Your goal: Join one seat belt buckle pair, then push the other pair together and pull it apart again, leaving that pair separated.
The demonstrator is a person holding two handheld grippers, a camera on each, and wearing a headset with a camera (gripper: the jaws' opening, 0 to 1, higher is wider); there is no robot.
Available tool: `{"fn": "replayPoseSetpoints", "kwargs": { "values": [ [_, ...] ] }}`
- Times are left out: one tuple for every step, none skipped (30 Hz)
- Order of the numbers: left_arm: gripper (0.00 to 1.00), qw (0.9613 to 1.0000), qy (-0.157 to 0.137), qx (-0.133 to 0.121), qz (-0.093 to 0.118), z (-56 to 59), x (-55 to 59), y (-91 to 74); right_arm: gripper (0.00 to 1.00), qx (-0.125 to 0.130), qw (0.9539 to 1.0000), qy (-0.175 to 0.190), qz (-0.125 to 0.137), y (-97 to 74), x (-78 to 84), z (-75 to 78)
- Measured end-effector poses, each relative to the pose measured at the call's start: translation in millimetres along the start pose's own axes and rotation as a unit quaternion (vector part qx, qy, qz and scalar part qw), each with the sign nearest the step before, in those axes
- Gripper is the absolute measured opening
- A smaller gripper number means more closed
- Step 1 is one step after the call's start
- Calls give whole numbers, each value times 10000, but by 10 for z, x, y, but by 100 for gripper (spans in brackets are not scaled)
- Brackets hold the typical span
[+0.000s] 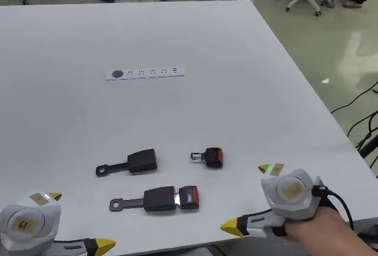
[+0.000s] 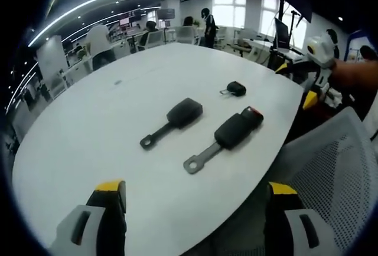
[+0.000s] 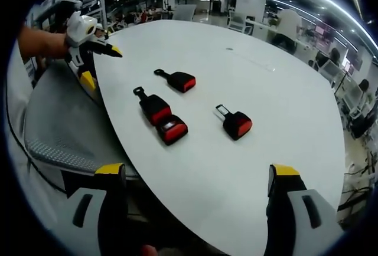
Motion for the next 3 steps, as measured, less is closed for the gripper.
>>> {"fn": "replayPoseSetpoints", "kwargs": {
  "values": [
    [99,10000,2,9,-6,16,11,7,100,-3,10000,-5,18,-11,-18,-4],
    [99,10000,29,31,-32,40,9,4,100,-7,10000,-5,47,-4,-32,-3],
    [99,9999,47,49,-76,51,24,12,100,-6,10000,-8,63,19,-42,10]
  ]
}}
Point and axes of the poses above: the centre of the closed fingertips' face, and the gripper's own axes: y roughly forward along the fingers, z roughly to its right, x roughly out of its underside, the point moved 4 cm from there along -y, roughly backward along the fingers, and after that the axes turned 9 degrees about y, right-handed, at the moved point
